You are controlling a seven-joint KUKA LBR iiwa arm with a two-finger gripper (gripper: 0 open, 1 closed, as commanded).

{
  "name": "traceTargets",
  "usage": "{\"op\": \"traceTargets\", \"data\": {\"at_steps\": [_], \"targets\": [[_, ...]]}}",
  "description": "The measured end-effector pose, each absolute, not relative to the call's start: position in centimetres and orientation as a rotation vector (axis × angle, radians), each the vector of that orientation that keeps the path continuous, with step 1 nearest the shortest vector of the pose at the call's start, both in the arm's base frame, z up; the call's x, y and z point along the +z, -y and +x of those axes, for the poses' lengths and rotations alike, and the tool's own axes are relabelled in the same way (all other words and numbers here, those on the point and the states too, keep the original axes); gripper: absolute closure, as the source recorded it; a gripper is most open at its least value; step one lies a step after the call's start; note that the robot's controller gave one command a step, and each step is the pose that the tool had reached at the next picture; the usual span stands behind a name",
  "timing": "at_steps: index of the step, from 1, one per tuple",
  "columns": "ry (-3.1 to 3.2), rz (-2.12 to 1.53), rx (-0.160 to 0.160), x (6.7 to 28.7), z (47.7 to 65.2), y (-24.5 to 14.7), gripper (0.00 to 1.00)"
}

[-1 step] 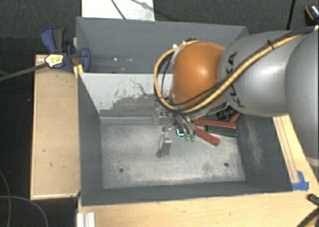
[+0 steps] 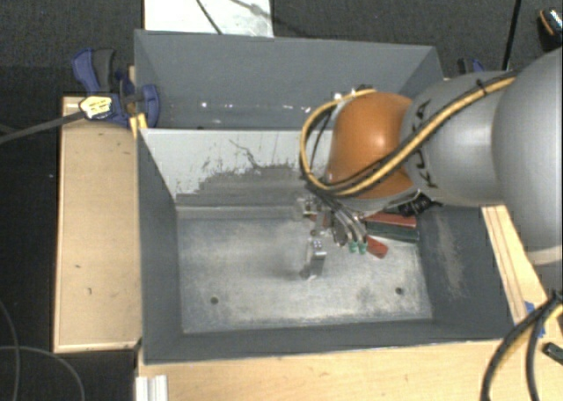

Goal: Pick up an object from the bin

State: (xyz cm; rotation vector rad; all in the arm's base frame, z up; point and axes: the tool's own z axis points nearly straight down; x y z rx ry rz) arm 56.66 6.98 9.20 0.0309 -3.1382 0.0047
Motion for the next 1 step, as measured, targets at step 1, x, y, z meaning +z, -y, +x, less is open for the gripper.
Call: {"op": "traceTargets", "data": {"at_steps": [1], "targets": [[3.149, -0.026, 0.001, 13.89, 55.97, -3.37, 0.00]]}}
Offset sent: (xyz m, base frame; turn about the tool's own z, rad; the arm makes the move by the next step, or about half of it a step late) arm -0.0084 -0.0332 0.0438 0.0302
